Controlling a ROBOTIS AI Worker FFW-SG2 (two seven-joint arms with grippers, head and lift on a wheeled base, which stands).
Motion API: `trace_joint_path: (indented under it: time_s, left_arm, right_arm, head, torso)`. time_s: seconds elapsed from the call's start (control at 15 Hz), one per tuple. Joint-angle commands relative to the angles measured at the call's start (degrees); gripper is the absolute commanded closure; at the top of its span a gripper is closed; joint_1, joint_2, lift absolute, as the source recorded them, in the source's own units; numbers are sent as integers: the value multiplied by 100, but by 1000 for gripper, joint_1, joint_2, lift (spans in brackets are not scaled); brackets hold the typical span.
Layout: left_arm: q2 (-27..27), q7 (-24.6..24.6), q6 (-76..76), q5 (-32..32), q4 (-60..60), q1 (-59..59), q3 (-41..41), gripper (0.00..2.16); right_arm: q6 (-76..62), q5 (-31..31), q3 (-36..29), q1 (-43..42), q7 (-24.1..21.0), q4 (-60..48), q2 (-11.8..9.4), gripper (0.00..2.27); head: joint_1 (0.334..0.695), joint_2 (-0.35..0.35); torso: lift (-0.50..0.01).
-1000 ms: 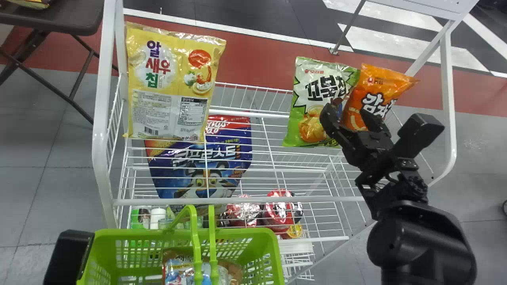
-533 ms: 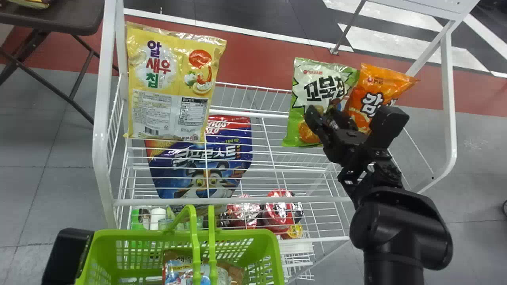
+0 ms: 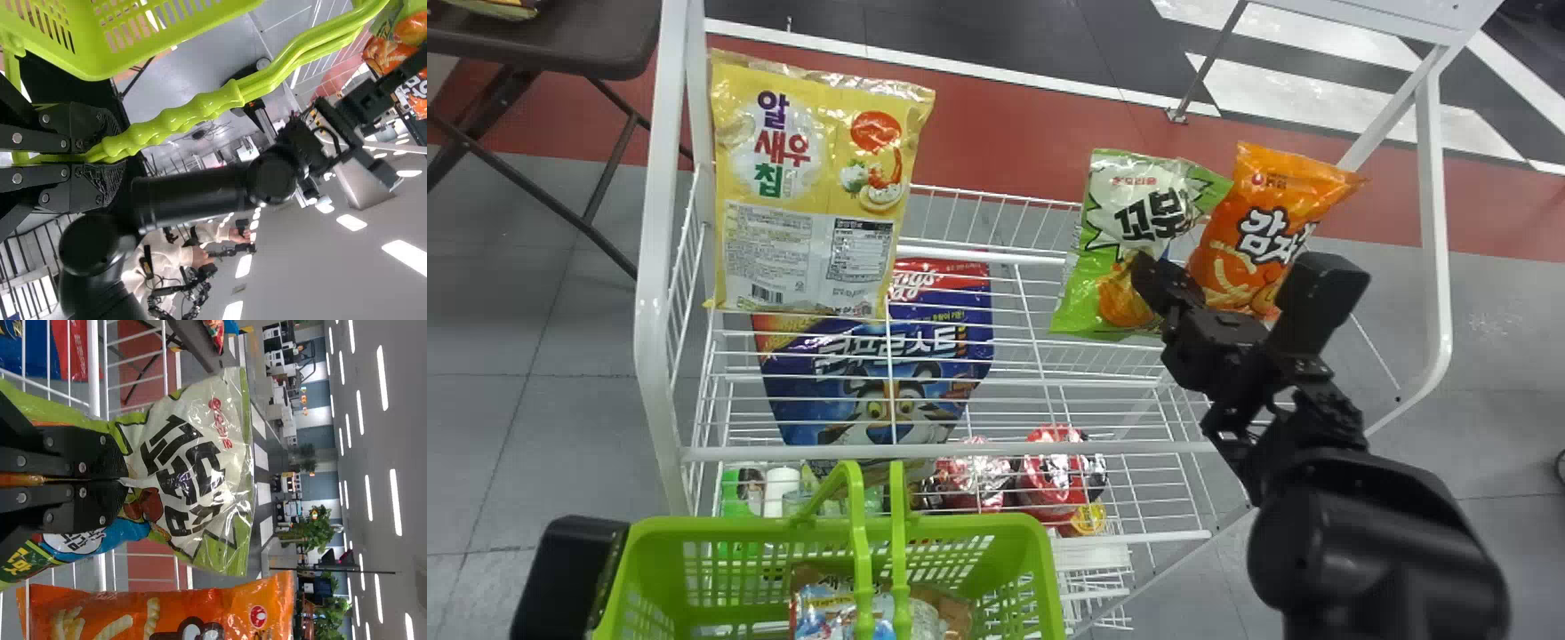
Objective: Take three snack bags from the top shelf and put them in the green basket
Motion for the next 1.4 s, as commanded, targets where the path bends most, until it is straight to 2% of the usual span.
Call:
trace_joint_path:
  time_s: [0.0, 0.27, 0.47, 0.53, 0.67, 0.87, 1.07, 1.33]
  left_arm:
    - [-4, 12, -30, -9, 49, 0, -34, 2057]
    - [-13, 21, -48, -9, 14, 0, -42, 2057]
    - [-30, 65, -65, -9, 14, 9, -51, 2057]
    - [-39, 74, -65, -18, 5, 9, -60, 2057]
    - [-48, 83, -65, -26, 5, -18, -69, 2057]
    - [-57, 83, -136, -26, 14, -35, -113, 2057]
    - [-57, 83, -171, -26, 5, -44, -139, 2057]
    - [-48, 39, -206, -18, 5, -35, -122, 2057]
  right_arm:
    - [349, -277, 78, 696, 52, -1125, 5, 2240]
    - [2001, -1156, -247, 1970, 236, -3015, 5, 2236]
    - [4814, -1806, -652, 2295, 456, -3859, 5, 2240]
    - [5833, -2202, -889, 2313, 597, -3938, 5, 2236]
    - [6021, -2720, -1126, 2313, 746, -3990, 5, 2236]
    - [6021, -3151, -977, 2313, 869, -3859, 5, 2236]
    - [6021, -3010, -511, 2383, 975, -3639, 5, 2236]
    - [6021, -2307, 385, 2585, 939, -3199, 5, 2236]
  head:
    - [695, -350]
    - [695, -350]
    - [695, -350]
    - [695, -350]
    - [695, -350]
    - [695, -350]
    - [695, -350]
    - [695, -350]
  torso:
    - [-43]
    - [-43]
    - [-43]
    - [-43]
    - [-43]
    - [-43]
    - [-43]
    - [-43]
